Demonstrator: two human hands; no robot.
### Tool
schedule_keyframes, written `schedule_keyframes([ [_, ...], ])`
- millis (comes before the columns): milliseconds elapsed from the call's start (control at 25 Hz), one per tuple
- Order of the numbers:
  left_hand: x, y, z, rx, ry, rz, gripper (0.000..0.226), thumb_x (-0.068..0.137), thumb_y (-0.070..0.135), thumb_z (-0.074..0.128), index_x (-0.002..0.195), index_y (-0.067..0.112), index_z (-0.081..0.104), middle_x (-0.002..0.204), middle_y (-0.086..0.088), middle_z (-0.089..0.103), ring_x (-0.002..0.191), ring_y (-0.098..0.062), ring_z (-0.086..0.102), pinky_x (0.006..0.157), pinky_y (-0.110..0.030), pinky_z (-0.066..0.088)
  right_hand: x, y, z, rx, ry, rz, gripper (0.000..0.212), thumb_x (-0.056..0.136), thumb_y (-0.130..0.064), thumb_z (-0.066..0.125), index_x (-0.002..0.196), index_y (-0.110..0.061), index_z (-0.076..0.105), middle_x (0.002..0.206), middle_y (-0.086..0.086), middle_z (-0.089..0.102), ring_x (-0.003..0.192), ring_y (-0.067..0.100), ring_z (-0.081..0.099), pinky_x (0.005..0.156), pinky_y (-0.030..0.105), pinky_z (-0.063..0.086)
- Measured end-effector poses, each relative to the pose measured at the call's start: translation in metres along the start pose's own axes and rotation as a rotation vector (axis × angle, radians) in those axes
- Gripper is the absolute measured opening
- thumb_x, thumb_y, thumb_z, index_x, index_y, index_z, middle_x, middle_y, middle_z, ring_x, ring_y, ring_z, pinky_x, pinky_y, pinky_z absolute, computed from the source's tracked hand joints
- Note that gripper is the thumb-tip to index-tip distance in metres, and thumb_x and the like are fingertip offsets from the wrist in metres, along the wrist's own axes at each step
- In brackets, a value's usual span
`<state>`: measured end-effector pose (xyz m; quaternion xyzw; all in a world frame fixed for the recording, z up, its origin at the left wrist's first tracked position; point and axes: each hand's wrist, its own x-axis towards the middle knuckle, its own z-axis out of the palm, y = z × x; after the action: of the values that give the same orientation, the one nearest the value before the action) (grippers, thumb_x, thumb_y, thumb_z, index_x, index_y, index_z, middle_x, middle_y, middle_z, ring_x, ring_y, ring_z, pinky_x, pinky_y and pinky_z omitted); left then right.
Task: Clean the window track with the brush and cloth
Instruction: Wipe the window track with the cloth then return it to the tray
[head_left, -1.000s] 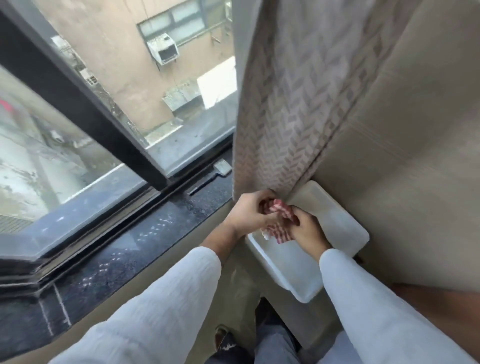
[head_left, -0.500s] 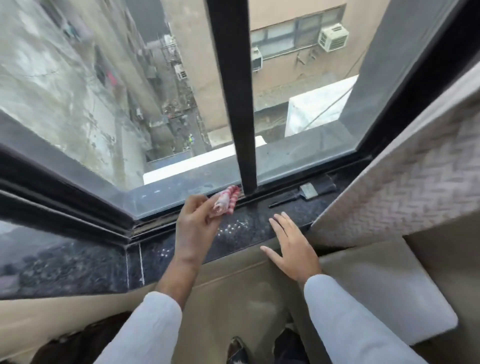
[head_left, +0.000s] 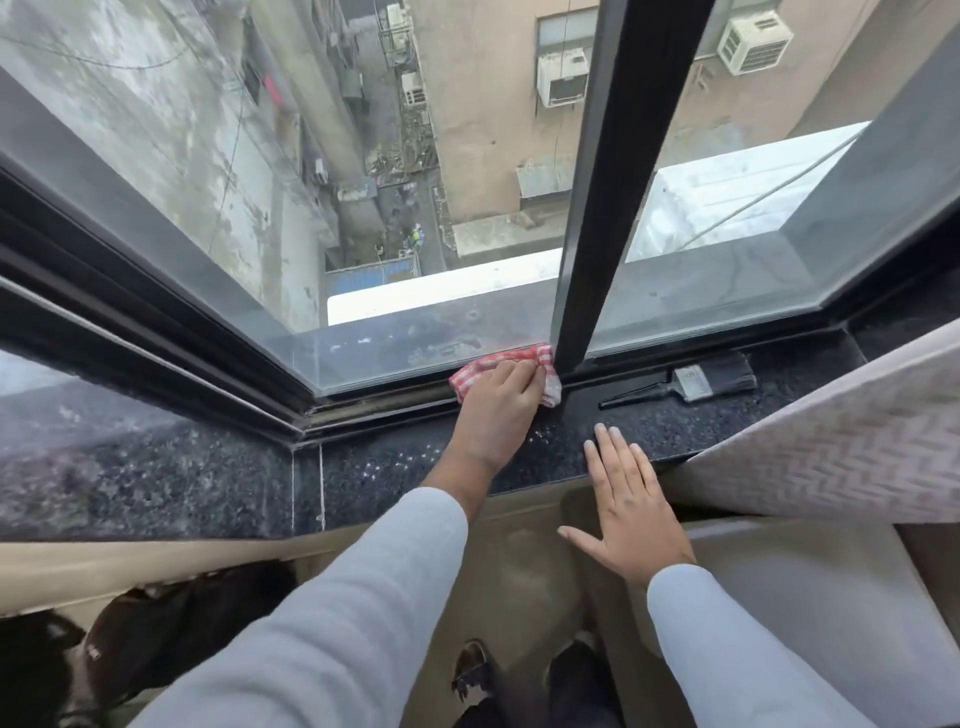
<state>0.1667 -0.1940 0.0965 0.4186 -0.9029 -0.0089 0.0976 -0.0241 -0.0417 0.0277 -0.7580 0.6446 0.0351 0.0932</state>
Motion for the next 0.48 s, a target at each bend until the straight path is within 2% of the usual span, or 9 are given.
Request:
schedule_keyframes([
  [120,-0.005,-0.009,-0.01,0.159,-0.127,0.006,0.034,0.09,0.007,0.052,0.121,0.003,0.064,0.116,-0.013,0.067,0.106,-0.035,0.062,0.08,-0.046,0.053,0.0,-0.001,-0.001,-0.014,-0.002,0.005,0.114,0.09,-0.083,0.039,0.163,-0.005,0.002,0.175,0.018,-0.001,0.163,0.033,-0.001,0.13,0.058,0.02],
  [240,-0.036,-0.038,-0.023,0.194,-0.165,-0.047,0.031,0.089,0.008,0.057,0.118,0.005,0.064,0.118,-0.012,0.065,0.107,-0.035,0.06,0.081,-0.047,0.053,0.001,-0.002,-0.003,-0.019,-0.01,0.006,0.116,0.088,-0.085,0.04,0.163,-0.005,0.003,0.175,0.018,0.001,0.163,0.033,0.0,0.13,0.058,0.019],
  [400,-0.104,-0.108,-0.043,0.206,-0.103,-0.178,0.038,0.077,-0.001,0.073,0.115,0.002,0.071,0.116,-0.016,0.071,0.1,-0.04,0.065,0.081,-0.05,0.058,0.0,-0.003,-0.003,-0.049,-0.014,0.007,0.118,0.087,-0.087,0.037,0.163,-0.005,0.001,0.175,0.018,0.001,0.163,0.033,0.0,0.129,0.058,0.019],
  [480,-0.131,-0.131,-0.05,0.195,-0.091,-0.287,0.039,0.076,-0.005,0.066,0.114,0.002,0.073,0.112,-0.018,0.072,0.101,-0.041,0.066,0.086,-0.05,0.057,0.0,-0.003,-0.005,-0.05,-0.029,0.008,0.119,0.086,-0.088,0.036,0.163,-0.005,0.0,0.175,0.018,0.0,0.162,0.033,-0.001,0.129,0.058,0.019],
])
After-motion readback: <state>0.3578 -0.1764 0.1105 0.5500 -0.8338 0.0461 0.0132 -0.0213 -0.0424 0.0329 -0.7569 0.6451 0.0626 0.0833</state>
